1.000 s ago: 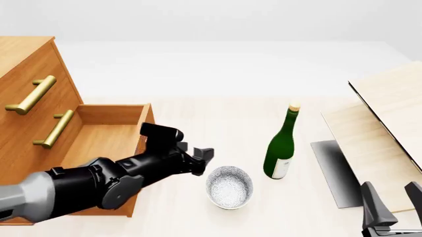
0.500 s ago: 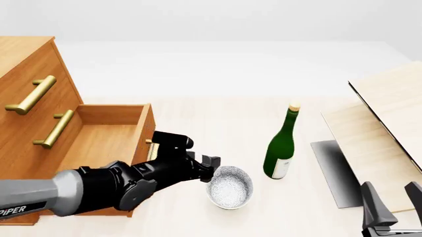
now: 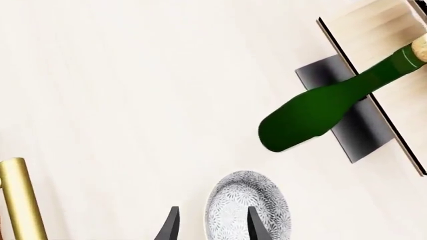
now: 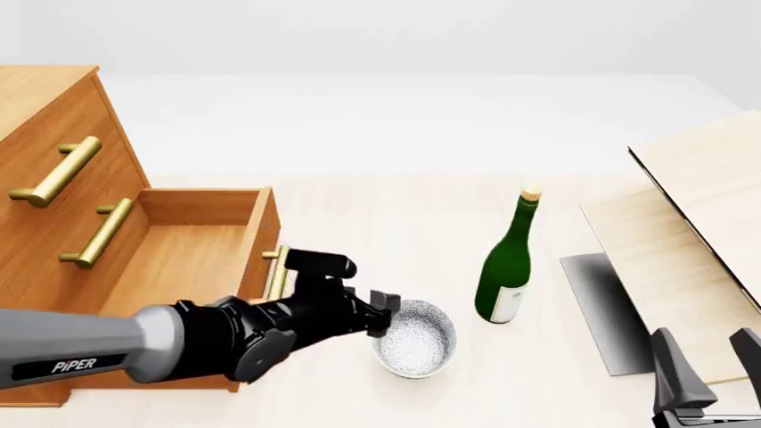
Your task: Put the bowl in the bottom drawer of the cabinet and close it.
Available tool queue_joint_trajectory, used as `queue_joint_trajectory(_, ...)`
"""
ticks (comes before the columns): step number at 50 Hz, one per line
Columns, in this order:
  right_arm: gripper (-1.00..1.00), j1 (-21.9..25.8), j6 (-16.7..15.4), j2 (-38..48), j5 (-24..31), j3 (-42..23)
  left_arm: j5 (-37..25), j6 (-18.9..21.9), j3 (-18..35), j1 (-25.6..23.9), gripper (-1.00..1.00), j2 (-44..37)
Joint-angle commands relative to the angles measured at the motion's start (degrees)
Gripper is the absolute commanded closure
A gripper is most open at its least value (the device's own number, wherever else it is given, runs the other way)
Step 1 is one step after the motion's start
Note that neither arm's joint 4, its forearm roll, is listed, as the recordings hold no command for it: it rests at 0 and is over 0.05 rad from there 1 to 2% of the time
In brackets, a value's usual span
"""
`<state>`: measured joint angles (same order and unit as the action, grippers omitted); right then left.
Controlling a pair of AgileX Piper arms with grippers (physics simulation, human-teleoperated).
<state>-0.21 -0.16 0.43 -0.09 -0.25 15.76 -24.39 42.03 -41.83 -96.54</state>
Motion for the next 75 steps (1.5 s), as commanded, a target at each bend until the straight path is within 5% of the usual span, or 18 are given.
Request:
queue_joint_trajectory(1,-1.00,0.0,0.0,0.0,0.0,0.0,0.6,-1.0,0.3,-0.2,-1.00,-2.2)
queue_joint_trajectory(69,-1.00,0.0,0.0,0.0,0.0,0.0,3.4,-4.9,2.3,-1.1,-1.00,-12.4)
queue_joint_trajectory(70,-1.00,0.0,0.0,0.0,0.0,0.0,3.5,-4.7,2.2,-0.7,1.00,-11.9)
queue_joint_trajectory(75,-1.00,0.0,0.0,0.0,0.0,0.0,3.9,-3.9,1.1,-0.4,1.00,-10.0)
